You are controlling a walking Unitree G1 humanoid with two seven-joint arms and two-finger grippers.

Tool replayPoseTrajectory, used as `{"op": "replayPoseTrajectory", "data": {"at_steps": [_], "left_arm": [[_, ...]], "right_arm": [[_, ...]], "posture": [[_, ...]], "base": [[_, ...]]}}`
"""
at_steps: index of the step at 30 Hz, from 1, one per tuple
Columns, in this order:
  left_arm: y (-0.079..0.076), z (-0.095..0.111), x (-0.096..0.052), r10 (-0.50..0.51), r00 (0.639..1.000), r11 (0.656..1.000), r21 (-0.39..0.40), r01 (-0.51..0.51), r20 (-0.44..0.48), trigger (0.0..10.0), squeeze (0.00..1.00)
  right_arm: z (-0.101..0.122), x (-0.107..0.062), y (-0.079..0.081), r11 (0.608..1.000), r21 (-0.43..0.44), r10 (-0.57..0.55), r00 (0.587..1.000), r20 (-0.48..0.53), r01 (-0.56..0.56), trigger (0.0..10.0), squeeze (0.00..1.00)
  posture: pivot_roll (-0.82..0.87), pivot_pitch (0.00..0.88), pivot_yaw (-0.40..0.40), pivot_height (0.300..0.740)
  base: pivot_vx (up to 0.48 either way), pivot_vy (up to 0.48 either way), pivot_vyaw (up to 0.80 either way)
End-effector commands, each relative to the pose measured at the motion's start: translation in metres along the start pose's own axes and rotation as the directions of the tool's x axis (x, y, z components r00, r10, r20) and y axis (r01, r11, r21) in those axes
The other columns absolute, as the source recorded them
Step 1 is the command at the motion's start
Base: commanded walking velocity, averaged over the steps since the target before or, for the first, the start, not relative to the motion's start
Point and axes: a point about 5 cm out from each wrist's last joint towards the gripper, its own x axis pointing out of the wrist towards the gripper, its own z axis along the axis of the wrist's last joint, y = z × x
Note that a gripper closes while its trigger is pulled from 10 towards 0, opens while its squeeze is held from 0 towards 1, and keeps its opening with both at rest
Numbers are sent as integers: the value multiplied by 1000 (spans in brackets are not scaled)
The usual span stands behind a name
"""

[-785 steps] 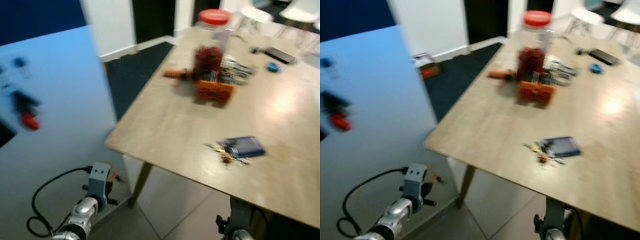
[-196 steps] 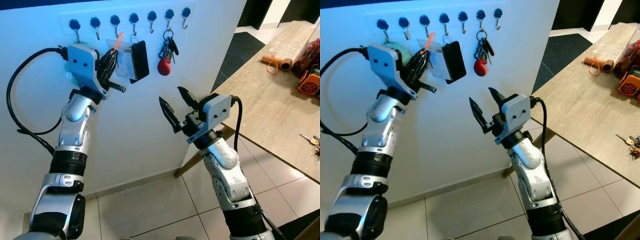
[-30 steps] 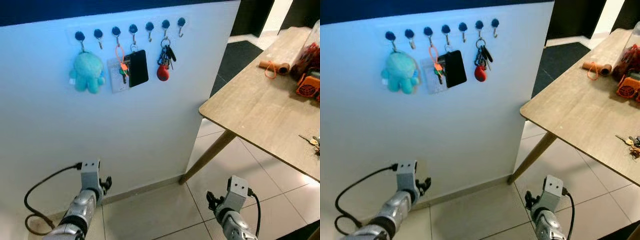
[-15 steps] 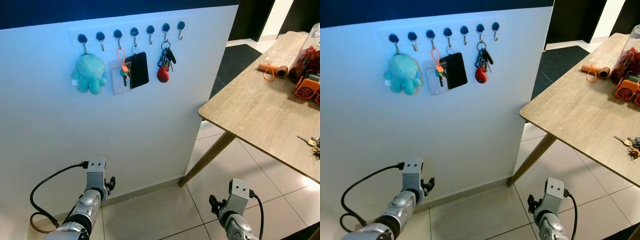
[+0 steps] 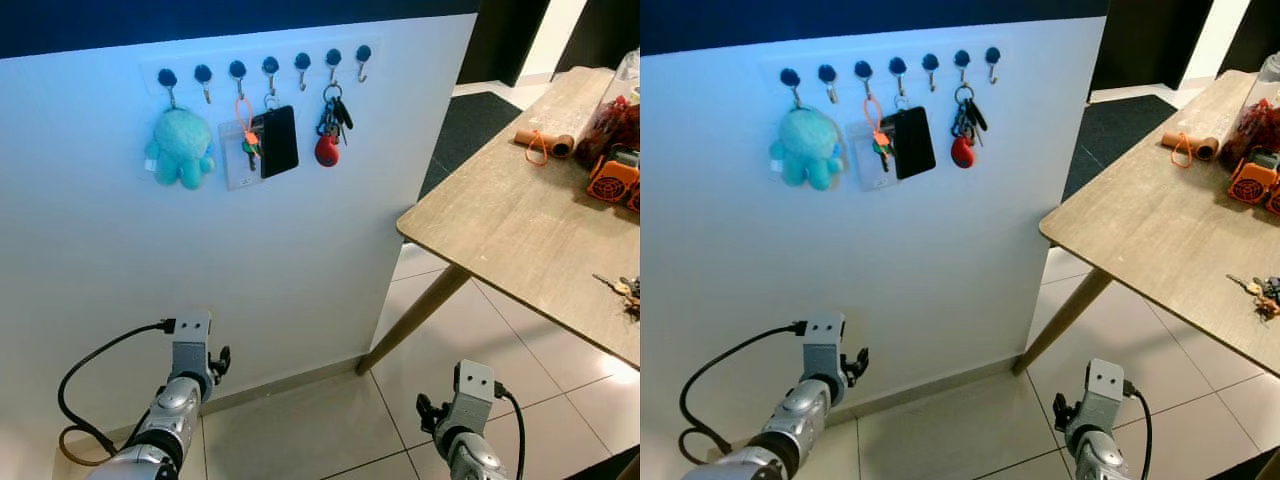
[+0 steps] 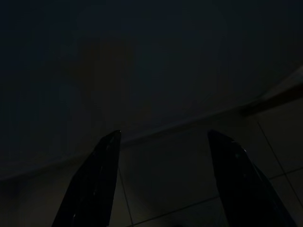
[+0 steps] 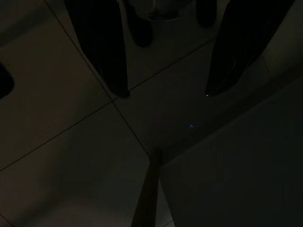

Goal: Hang keys on a hook

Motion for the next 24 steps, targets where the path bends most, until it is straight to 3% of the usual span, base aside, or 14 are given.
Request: {"op": "replayPoseTrajectory", "data": {"at_steps": [1, 24], "left_arm": [[0, -5, -1, -7, 1000, 1000, 17, 7, -16, 10000, 0], [-5, 8, 4, -26, 1000, 999, 37, 25, 5, 10000, 0]], "right_arm": [[0, 1, 2, 1000, -2, -2, 1000, 1, 2, 10000, 0], [16, 6, 1, 1000, -14, -5, 1000, 30, 5, 10000, 0]], "posture": [[25, 0, -10, 740], [31, 0, -18, 740]], "base": [[0, 0, 0], [0, 0, 0]]}}
